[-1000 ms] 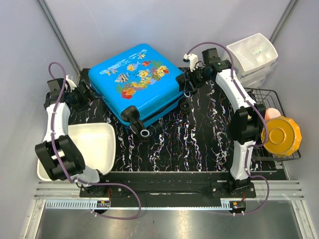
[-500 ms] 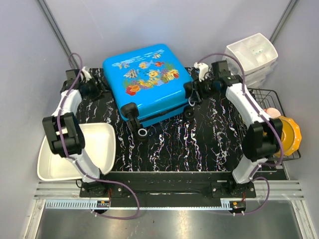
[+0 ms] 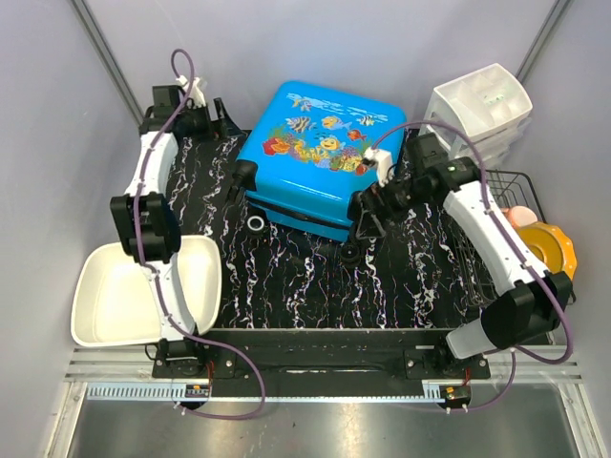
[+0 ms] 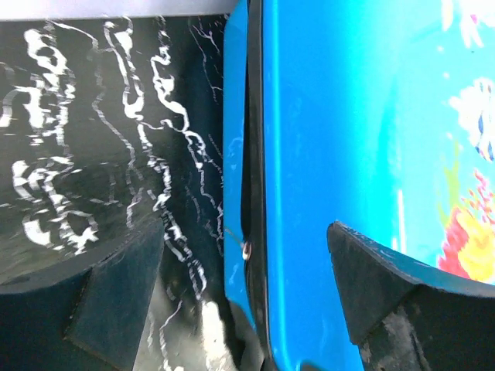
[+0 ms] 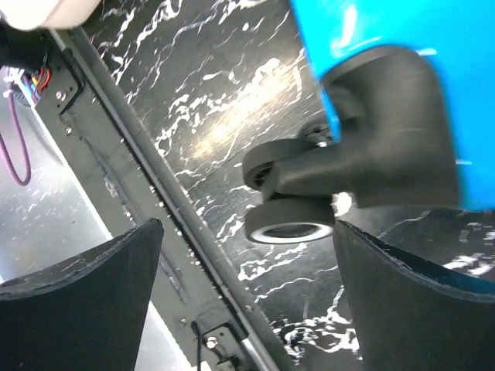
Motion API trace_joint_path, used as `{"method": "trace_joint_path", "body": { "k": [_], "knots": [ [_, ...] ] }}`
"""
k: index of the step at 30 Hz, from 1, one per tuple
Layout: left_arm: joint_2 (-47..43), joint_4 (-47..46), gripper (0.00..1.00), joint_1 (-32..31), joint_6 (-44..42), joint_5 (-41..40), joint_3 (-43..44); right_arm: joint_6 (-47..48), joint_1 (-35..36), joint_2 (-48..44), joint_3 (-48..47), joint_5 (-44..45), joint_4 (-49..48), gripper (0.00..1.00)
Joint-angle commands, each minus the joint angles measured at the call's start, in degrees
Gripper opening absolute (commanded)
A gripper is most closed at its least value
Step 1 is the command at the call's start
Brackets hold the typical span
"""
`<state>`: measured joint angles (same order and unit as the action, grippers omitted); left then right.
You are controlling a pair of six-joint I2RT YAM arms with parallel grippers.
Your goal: Open, take out, and arrange the luggage
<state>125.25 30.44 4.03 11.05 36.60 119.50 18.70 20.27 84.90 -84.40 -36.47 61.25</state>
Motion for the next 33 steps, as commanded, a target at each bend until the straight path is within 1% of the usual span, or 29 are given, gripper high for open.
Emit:
{"method": "trace_joint_path", "body": {
  "k": [1,3,4,5,6,7,8,9,11,12,14,17,20,21,22,24,27,29,32,33],
  "knots": [
    [-15.1,8.5,0.91,4.7,-12.5,2.8,-4.0,7.8,-6.4,-1.9,-6.4,-2.7,2.0,1.0],
    [-20.0,11.1,0.91,4.8,-16.7,2.4,-9.2,10.2,-8.9,-0.7,-7.4,0.3,3.1,1.0],
    [-25.2,12.3,0.91,4.8,-20.6,2.8,-14.9,11.3,-10.9,0.3,-7.5,1.6,4.2,0.98],
    [-27.8,12.5,0.91,4.8,-22.2,3.5,-17.9,12.0,-11.6,0.9,-7.4,3.1,4.4,0.93],
    [-30.1,12.5,0.91,4.8,-23.4,4.2,-20.7,14.2,-11.9,1.3,-6.7,4.3,4.6,0.9],
    [-34.2,12.5,0.91,4.8,-25.0,5.4,-25.2,15.6,-12.0,1.7,-5.9,6.1,4.6,0.85],
    [-36.0,12.5,0.91,4.8,-25.4,5.9,-27.0,16.4,-12.0,1.6,-4.7,6.5,3.9,0.81],
    [-37.5,12.5,0.91,4.8,-25.5,6.2,-28.5,16.8,-12.0,1.7,-2.2,6.5,2.4,0.75],
    [-40.6,12.6,0.91,4.8,-25.3,7.3,-31.4,16.5,-11.9,2.5,-0.1,5.3,-2.3,0.68],
    [-41.5,12.8,0.91,4.8,-25.4,7.6,-32.1,15.4,-11.7,2.9,1.2,3.7,-3.9,0.62],
    [-43.7,13.2,0.91,4.8,-25.7,8.6,-34.3,14.1,-9.8,5.3,1.5,3.3,-8.7,0.59],
    [-46.1,13.8,0.9,4.8,-26.3,9.4,-36.5,12.2,-6.5,8.2,1.2,2.4,-14.0,0.58],
    [-47.6,15.1,0.9,4.8,-27.0,10.0,-37.2,9.3,-0.3,8.9,1.1,0.1,-19.3,0.59],
    [-48.0,15.1,0.9,4.8,-27.0,10.1,-37.2,7.9,3.8,9.0,0.7,-0.6,-20.5,0.59],
    [-48.4,15.1,0.9,4.8,-27.1,10.3,-37.2,7.0,5.5,9.2,0.5,-0.9,-22.7,0.59],
    [-48.6,15.1,0.9,4.8,-27.1,10.5,-37.1,3.7,9.6,9.8,-1.8,-1.1,-23.9,0.61],
    [-48.1,15.1,0.89,4.8,-26.2,10.9,-36.1,-1.5,10.3,10.2,-4.6,-3.1,-24.3,0.62],
    [-47.9,15.1,0.9,4.4,-25.5,11.8,-35.5,-2.4,10.2,8.4,-4.7,-3.4,-23.5,0.62],
    [-48.8,15.4,0.91,2.8,-25.8,12.8,-36.1,-1.6,9.8,3.1,-2.4,-0.3,-20.7,0.64],
    [-49.3,16.0,0.93,1.9,-26.6,13.0,-36.3,-1.0,9.4,1.7,-0.4,2.2,-20.0,0.65]
  ]
}}
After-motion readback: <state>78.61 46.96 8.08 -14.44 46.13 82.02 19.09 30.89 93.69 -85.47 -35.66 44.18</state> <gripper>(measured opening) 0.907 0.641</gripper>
